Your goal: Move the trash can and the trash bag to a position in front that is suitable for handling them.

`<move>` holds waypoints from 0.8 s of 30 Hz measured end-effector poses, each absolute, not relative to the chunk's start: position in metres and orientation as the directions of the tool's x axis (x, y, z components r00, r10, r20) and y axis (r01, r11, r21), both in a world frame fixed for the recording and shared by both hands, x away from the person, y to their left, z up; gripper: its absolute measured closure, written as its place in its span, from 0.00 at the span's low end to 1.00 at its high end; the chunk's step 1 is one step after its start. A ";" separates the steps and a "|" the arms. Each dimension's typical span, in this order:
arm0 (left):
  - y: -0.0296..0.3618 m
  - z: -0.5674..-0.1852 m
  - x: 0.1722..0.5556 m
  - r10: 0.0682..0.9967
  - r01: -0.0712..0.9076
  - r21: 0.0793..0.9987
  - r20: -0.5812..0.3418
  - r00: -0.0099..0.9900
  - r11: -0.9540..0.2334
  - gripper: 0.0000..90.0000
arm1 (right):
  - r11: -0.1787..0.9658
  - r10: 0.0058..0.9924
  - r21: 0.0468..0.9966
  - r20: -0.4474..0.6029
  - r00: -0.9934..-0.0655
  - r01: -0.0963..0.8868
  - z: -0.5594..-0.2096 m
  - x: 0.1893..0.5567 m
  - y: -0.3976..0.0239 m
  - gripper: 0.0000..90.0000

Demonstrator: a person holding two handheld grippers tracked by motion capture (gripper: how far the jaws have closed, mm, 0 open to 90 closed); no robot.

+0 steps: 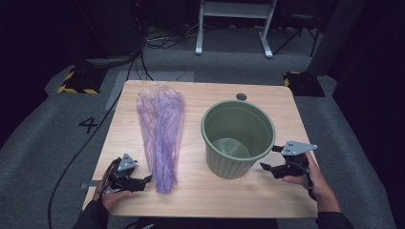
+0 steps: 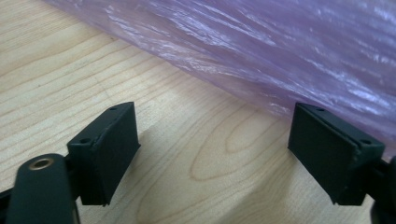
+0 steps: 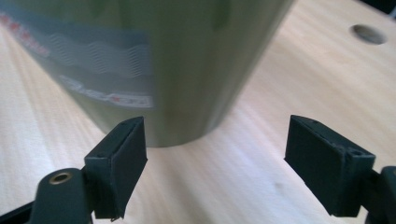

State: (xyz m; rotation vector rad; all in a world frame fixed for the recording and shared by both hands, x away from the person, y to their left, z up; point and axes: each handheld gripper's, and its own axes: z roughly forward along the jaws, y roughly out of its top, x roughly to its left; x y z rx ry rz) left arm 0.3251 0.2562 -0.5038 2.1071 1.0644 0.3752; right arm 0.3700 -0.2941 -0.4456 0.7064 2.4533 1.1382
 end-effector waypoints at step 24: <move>0.221 -0.456 0.360 0.814 0.446 0.849 -0.035 0.580 -0.281 0.19 | 0.478 0.601 0.821 -0.046 -0.798 0.313 -0.477 0.368 -0.255 0.17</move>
